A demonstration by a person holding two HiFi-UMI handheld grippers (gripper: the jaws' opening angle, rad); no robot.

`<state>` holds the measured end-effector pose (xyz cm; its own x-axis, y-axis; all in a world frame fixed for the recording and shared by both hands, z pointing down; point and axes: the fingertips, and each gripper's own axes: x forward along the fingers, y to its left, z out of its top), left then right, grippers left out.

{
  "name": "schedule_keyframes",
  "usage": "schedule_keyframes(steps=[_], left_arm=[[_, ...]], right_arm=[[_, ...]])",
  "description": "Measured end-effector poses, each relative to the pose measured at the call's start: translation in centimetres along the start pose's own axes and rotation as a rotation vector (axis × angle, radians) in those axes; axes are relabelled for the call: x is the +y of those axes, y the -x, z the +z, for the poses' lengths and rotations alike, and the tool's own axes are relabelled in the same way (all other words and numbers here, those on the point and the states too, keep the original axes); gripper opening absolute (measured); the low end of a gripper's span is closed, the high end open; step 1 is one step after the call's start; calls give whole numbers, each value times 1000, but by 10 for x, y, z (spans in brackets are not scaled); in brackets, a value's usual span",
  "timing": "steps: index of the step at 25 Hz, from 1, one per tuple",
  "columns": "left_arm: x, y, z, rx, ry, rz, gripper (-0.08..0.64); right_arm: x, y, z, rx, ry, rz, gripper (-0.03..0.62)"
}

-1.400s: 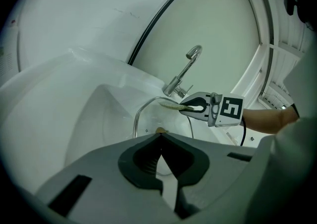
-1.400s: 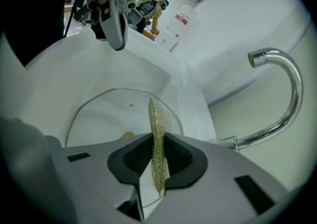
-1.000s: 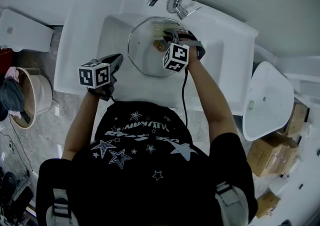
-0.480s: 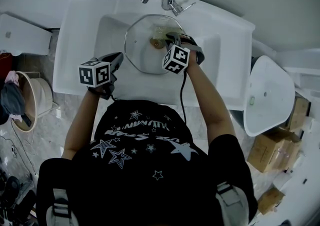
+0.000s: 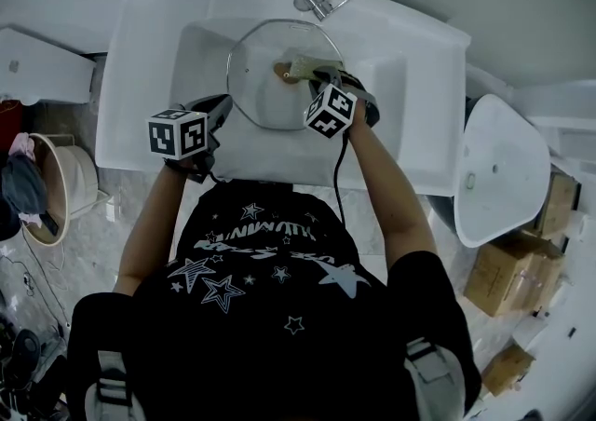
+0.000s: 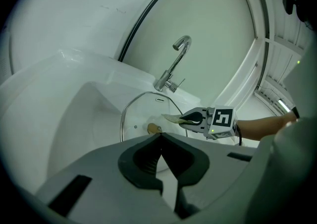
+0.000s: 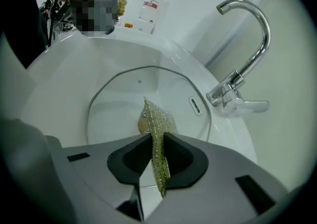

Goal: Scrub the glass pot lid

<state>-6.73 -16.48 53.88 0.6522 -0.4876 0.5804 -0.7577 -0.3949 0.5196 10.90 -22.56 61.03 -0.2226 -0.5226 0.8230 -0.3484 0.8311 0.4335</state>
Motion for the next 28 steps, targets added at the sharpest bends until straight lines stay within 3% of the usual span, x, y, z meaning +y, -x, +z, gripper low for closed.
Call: schedule_keyframes(steps=[8,17,28], left_arm=[[-11,2,-10,7,-8,-1,8],[-26,6,-20,2,-14,0,8],[-35,19,-30,-19,-17,13,8]], right_arm=[[27,2,-12,30,-101,77,67],[70,9,-15,46,-270,245,69],[116,16,-3,63,-292,415,74]])
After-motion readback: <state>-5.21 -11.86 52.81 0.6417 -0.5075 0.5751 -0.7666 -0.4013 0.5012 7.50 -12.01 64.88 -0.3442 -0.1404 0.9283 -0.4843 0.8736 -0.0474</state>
